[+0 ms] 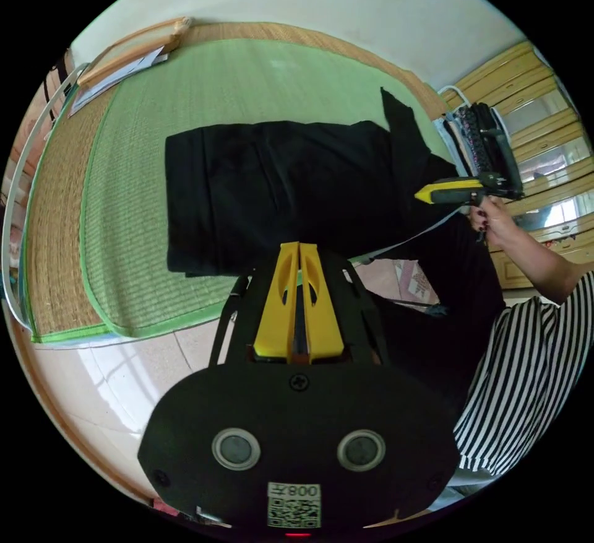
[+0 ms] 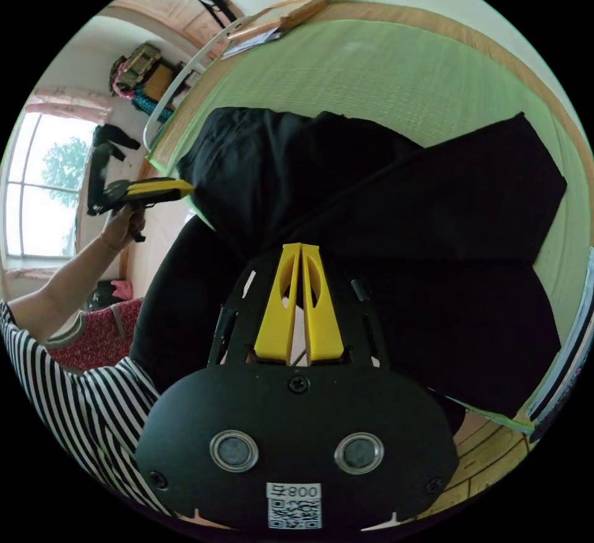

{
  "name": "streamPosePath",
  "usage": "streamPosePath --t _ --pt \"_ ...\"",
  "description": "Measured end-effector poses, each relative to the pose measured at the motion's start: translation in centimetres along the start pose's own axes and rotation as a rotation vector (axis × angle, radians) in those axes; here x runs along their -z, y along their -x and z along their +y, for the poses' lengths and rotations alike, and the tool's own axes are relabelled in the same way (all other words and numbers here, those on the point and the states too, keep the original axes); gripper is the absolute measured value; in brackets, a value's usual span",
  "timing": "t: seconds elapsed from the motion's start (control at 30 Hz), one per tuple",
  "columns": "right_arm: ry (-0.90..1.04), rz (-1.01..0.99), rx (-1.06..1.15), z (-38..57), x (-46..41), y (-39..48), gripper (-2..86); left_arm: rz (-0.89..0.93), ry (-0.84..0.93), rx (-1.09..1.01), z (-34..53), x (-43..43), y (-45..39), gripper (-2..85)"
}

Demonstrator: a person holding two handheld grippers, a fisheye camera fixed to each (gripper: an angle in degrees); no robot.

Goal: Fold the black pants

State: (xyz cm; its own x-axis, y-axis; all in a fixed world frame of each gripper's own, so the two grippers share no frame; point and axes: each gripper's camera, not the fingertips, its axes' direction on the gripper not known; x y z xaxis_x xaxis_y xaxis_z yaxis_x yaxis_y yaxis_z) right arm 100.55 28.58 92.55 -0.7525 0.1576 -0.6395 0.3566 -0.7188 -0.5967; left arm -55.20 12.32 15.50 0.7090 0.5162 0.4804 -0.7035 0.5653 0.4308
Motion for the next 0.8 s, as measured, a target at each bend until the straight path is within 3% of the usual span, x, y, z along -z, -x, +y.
streamPosePath --t 0.07,0.37,0.57,0.8 --pt "0.081 0.032 -0.012 -0.9 -1.3 -0.7 0.3 0.105 -0.021 -0.050 -0.7 -1.5 -1.4 0.7" --pt "-0.027 -0.056 -0.052 -2.3 4.9 -3.2 1.2 0.268 0.014 -0.206 -8.2 -11.4 -7.8 5.1" --pt "-0.162 -0.020 -0.192 -8.2 13.1 -9.3 6.7 0.252 0.112 -0.201 -13.8 -18.4 -8.5 7.7" --pt "-0.107 0.115 -0.304 -18.7 17.0 -13.9 8.1 0.165 0.127 -0.206 -15.4 -23.7 -8.8 7.7"
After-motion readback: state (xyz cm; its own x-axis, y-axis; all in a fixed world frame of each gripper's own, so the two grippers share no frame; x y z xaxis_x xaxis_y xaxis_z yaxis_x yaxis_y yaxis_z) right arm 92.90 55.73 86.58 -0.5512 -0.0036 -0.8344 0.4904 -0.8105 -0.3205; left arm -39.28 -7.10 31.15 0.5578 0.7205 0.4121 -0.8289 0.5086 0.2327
